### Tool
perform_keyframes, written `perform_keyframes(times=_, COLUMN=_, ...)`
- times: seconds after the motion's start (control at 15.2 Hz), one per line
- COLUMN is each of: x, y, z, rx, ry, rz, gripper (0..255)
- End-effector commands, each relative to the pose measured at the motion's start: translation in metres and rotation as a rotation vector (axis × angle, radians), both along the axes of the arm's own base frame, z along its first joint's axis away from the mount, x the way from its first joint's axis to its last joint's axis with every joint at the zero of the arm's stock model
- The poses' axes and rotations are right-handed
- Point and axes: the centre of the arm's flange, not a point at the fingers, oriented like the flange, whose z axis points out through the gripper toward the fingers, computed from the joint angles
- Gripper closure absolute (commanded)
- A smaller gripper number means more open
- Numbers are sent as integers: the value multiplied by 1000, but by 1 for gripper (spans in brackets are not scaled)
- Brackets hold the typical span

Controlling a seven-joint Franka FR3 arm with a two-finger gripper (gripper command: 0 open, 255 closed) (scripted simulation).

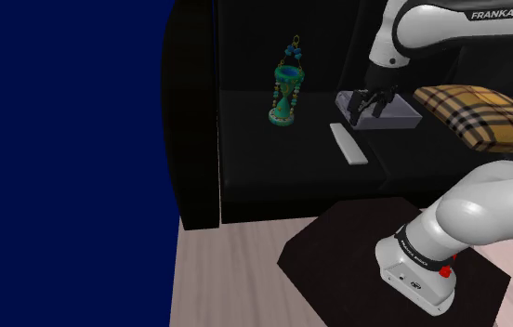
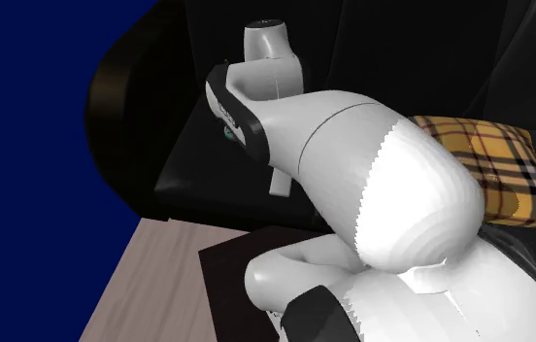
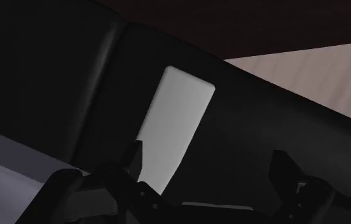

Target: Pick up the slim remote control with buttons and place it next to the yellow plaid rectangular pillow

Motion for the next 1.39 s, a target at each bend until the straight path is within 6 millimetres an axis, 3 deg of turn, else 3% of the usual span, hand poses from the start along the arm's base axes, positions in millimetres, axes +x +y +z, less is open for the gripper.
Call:
perform_keyframes(times=0.0, x=6, y=-12, z=-20, rx=-4, ry=-20, rz=-74, gripper=0)
perform_keyframes(times=0.53, x=32, y=-62, z=-102, rx=-16, ry=-83, rz=-350, gripper=0)
perform_keyframes(times=0.99, x=31, y=-63, z=-139, rx=-16, ry=-83, rz=-350, gripper=0)
perform_keyframes(times=1.32, x=31, y=-63, z=-142, rx=-16, ry=-83, rz=-350, gripper=0)
